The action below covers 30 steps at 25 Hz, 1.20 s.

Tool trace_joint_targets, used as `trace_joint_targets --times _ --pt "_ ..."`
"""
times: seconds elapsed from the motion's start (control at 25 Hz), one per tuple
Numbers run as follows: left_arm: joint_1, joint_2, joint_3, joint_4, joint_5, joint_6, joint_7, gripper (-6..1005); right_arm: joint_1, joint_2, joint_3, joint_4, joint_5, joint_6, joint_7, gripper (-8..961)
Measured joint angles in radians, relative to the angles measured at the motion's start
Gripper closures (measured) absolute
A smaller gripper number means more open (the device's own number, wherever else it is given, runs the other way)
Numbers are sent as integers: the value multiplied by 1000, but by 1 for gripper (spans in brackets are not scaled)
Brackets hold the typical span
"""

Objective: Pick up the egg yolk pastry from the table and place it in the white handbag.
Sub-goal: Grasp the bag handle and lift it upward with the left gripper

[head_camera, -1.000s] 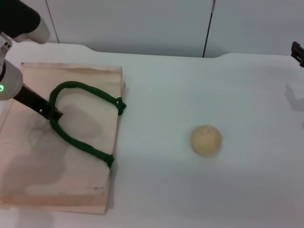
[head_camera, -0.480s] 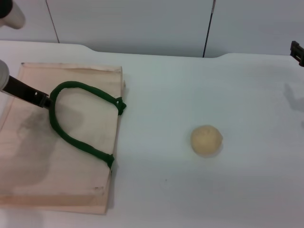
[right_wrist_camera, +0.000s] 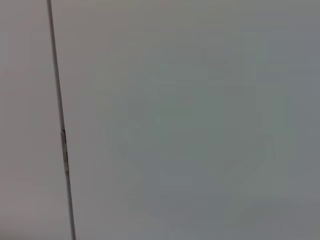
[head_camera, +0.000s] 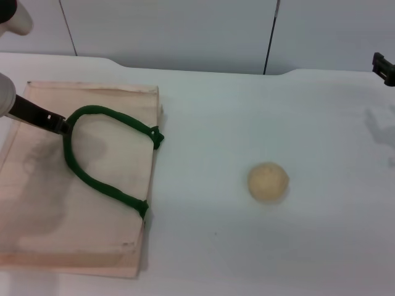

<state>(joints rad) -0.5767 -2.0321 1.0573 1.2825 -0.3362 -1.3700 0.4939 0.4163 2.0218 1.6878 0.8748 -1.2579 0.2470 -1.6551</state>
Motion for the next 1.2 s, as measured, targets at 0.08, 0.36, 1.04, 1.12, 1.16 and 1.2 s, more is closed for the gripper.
trace_joint_targets --times 0.08,0.36,1.04,1.12,1.16,1.2 --pt "-3 0 0 -18 2 19 -3 564 1 0 -1 -1 0 0 0 363" --pt "-23 1 0 -80 5 66 -1 565 1 0 -4 -2 0 0 0 363" --pt "-85 4 0 -218 37 158 10 564 1 0 0 2 0 23 0 362" --pt "-86 4 0 -220 41 162 10 564 1 0 -1 2 0 23 0 362" --pt "-86 4 0 -220 43 162 10 565 1 0 -1 2 0 23 0 362" --pt "-86 4 0 -221 44 163 10 565 1 0 -1 2 0 23 0 362"
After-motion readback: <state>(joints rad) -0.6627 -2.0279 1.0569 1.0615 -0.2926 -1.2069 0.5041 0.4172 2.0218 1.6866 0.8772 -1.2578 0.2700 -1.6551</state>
